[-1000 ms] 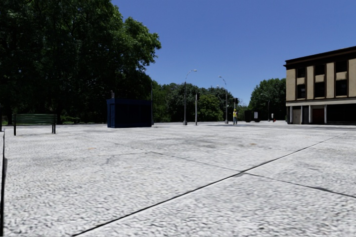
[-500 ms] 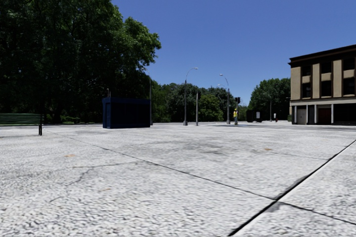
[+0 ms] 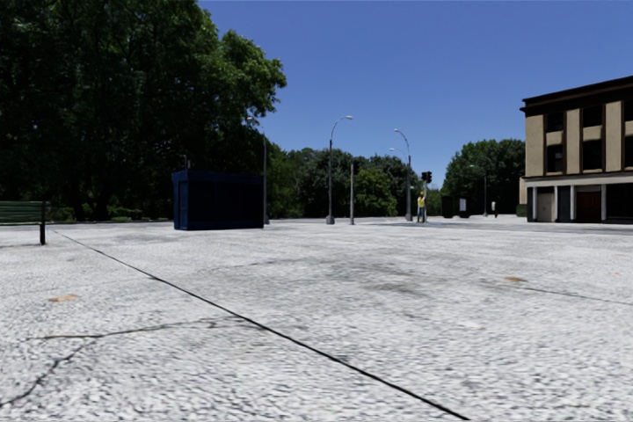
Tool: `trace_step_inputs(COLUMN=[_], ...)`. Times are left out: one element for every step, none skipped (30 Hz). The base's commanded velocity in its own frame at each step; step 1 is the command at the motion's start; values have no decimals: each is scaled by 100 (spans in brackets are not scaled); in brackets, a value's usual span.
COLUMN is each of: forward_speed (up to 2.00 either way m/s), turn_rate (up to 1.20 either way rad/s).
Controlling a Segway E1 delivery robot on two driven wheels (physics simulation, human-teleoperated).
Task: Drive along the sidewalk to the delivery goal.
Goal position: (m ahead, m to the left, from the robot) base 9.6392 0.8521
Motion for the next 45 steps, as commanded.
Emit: trace_step_inputs(forward_speed=[192, 192, 192, 192, 180, 175, 175, 175, 175, 175, 175, 174, 173, 182, 182, 200, 198, 167, 167, 148, 143, 169, 169, 200, 200, 200, 200, 200, 200, 200, 200, 200, 200, 200, 200, 192, 192, 184, 180, 177, 177, 176, 174, 173, 173], turn_rate=[0, 0, 0, 0, 0, 0, 0, 0, 0, 0, 0, 0, 0, 0, 0, 0, 0, 0, 0, 0, 0, 0, 0, 0, 0, 0, 4, 4, 12, 15, 15, 15, 16, 16, 16, 16, 16, 16, 16, 16, 16, 16, 16, 16, 16])
